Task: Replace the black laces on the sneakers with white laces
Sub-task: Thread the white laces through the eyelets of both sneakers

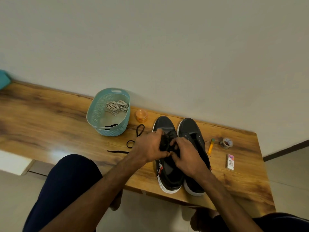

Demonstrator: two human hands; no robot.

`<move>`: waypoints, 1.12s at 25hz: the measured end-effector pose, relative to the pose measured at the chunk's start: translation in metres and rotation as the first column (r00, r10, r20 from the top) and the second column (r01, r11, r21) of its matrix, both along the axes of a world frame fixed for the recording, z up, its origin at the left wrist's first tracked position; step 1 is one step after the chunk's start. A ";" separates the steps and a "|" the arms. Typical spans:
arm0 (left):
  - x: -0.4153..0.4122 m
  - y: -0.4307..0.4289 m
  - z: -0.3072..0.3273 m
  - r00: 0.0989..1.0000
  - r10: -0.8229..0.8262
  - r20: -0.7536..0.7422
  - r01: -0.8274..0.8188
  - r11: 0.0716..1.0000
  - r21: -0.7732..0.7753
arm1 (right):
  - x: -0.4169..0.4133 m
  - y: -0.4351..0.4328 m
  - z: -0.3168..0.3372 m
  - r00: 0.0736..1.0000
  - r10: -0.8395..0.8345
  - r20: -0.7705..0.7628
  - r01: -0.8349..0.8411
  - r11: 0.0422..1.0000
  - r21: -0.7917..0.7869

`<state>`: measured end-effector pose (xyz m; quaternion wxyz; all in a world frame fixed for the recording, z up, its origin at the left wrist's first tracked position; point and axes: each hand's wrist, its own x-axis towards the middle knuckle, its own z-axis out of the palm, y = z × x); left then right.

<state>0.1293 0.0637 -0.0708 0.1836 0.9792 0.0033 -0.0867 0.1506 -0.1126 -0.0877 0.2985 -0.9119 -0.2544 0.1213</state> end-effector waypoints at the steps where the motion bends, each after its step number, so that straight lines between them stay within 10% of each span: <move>1: -0.001 0.001 0.002 1.000 0.017 0.019 -0.017 0.999 0.029 | -0.001 0.001 -0.001 0.999 0.004 0.038 -0.003 1.000 -0.028; 5: -0.035 -0.022 -0.008 0.986 0.137 0.097 -0.153 0.972 0.176 | -0.004 0.004 -0.003 0.989 -0.071 -0.132 0.090 0.985 0.148; 9: -0.056 -0.040 -0.028 0.939 0.304 -0.163 -0.245 0.920 0.305 | 0.001 -0.008 0.009 0.822 0.002 -0.569 0.306 0.841 0.445; 18: -0.045 -0.037 -0.007 0.946 0.085 -0.314 0.062 0.900 0.431 | 0.002 -0.008 0.014 0.999 0.037 0.009 -0.037 0.999 -0.037; 24: -0.044 -0.039 -0.005 0.947 0.018 -0.320 0.142 0.872 0.469 | 0.021 -0.041 0.044 0.842 0.213 -0.495 0.000 0.918 0.397; 28: -0.043 -0.040 0.004 0.927 0.095 -0.363 0.011 0.960 0.280 | 0.016 -0.030 0.036 0.986 -0.011 -0.164 0.009 1.000 -0.016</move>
